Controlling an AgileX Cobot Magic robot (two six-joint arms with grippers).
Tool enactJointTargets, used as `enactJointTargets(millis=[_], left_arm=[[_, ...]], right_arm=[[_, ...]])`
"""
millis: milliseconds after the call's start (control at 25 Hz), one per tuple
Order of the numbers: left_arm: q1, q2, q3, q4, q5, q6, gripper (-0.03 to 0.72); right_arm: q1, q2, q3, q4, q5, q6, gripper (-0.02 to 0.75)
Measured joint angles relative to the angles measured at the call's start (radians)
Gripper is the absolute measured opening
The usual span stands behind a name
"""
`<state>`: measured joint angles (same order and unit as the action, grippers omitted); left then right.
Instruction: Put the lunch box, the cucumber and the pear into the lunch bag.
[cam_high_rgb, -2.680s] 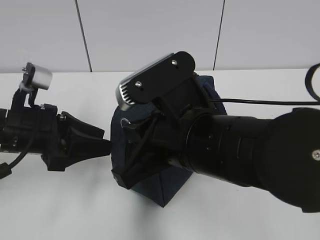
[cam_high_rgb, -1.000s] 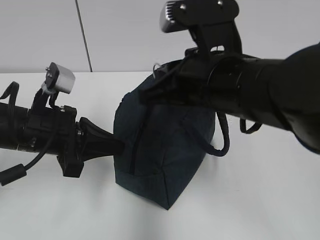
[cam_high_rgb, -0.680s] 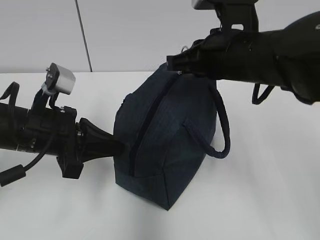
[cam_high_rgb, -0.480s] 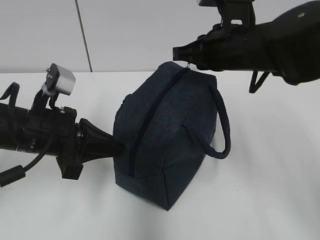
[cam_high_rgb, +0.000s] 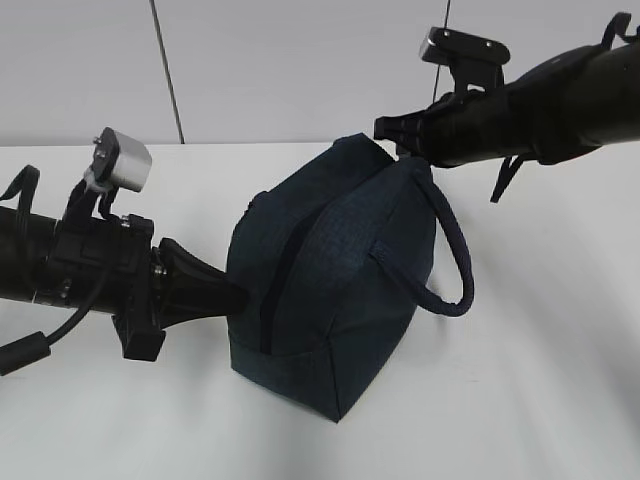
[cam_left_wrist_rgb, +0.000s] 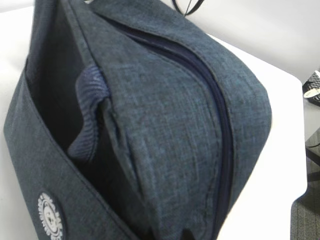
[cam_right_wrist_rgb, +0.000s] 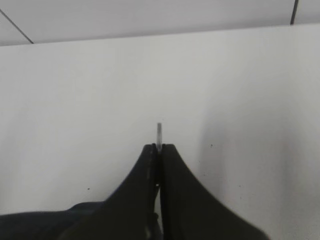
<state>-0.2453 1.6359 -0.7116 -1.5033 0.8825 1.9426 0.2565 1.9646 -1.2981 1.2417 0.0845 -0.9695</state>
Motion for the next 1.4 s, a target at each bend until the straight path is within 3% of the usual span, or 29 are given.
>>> enactJointTargets(millis=[320, 400, 600, 720, 880, 1120, 1280, 1400], left_arm=[[0.000, 0.000, 0.000, 0.002, -0.001, -0.008, 0.015], [0.000, 0.000, 0.000, 0.009, -0.001, -0.027, 0.046], [0.000, -0.017, 0.000, 0.017, -0.002, -0.082, 0.220], [0.000, -0.051, 0.000, 0.059, -0.031, -0.145, 0.289], [0.000, -0.127, 0.000, 0.259, -0.114, -0.353, 0.307], [0.000, -0.319, 0.000, 0.647, -0.241, -0.854, 0.307], [0.000, -0.458, 0.000, 0.894, -0.250, -1.204, 0.300], [0.000, -0.542, 0.001, 1.045, -0.215, -1.371, 0.267]], right_arm=[[-0.019, 0.047, -0.013, 0.029, 0.034, -0.027, 0.014], [-0.019, 0.030, -0.017, 0.029, 0.035, -0.065, 0.090], [-0.021, -0.062, -0.017, 0.029, 0.048, -0.112, 0.452], [-0.021, -0.121, -0.017, 0.029, 0.083, -0.129, 0.524], [-0.021, -0.188, -0.017, -0.001, 0.162, -0.134, 0.538], [-0.021, -0.327, 0.044, -0.120, 0.285, -0.073, 0.491], [-0.021, -0.443, 0.137, -0.263, 0.337, 0.081, 0.480], [-0.021, -0.528, 0.206, -0.424, 0.399, 0.247, 0.475]])
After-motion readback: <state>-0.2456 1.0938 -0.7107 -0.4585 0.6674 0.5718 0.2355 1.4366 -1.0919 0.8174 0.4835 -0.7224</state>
